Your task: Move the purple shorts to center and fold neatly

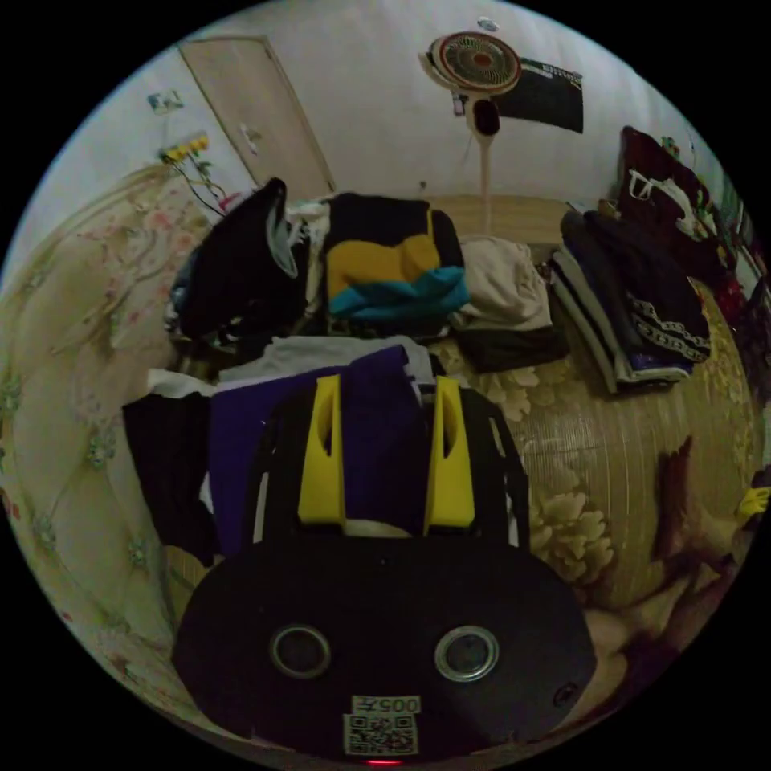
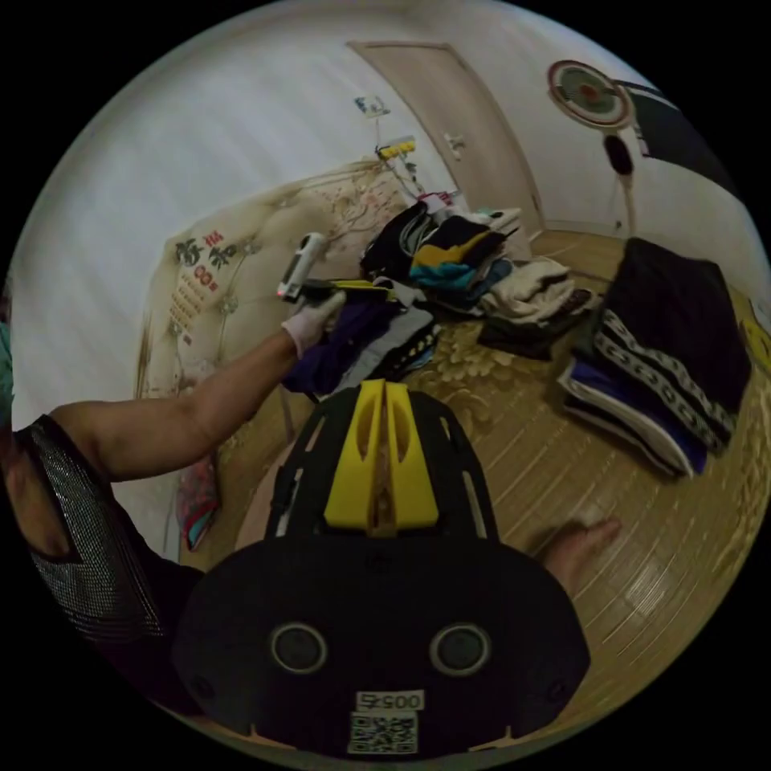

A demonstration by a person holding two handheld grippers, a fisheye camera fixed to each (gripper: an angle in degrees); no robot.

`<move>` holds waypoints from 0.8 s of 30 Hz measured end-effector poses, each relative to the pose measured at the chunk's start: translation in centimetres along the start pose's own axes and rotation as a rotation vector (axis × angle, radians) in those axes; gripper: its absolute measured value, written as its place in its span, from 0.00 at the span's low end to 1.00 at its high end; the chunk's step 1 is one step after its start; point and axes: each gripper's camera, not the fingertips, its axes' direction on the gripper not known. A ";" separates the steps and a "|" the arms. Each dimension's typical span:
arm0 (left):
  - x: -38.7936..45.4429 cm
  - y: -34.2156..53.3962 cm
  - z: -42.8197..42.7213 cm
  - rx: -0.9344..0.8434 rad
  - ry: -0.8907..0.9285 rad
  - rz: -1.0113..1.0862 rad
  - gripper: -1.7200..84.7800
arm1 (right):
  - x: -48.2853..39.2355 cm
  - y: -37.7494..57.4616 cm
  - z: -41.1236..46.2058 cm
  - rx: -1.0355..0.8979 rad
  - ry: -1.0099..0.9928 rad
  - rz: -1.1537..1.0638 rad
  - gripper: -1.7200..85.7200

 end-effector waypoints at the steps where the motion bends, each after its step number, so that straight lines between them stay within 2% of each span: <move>1: -0.7 0.5 0.3 -0.025 0.017 0.010 0.18 | -1.1 -1.3 1.6 -0.023 0.007 -0.015 0.01; 4: -4.6 3.8 -0.4 -0.013 0.059 0.017 0.12 | -3.5 -4.5 5.5 -0.073 0.024 -0.043 0.01; 6: -7.7 7.3 -2.7 0.097 0.047 0.009 0.06 | -4.9 -6.4 7.9 -0.098 0.021 -0.053 0.01; 10: -13.5 13.4 -6.8 0.245 0.150 -0.020 0.05 | -7.5 -10.5 13.3 -0.129 -0.006 -0.043 0.02; 12: -17.7 17.5 -9.0 0.314 0.260 -0.053 0.04 | -8.5 -12.3 15.5 -0.133 -0.061 -0.020 0.04; 15: -22.5 22.7 -11.5 0.407 0.369 -0.062 0.04 | -10.3 -15.1 19.6 -0.164 -0.155 0.007 0.12; 19: -26.7 28.5 -14.6 0.484 0.380 -0.063 0.05 | -12.7 -17.9 25.3 -0.258 -0.059 0.052 0.18; 22: -29.3 32.7 -16.6 0.521 0.399 -0.060 0.05 | -15.2 -19.5 27.8 -0.266 -0.045 0.070 0.18; 24: -30.9 35.9 -18.3 0.588 0.433 -0.051 0.05 | -17.1 -20.2 29.3 -0.313 0.041 0.077 0.16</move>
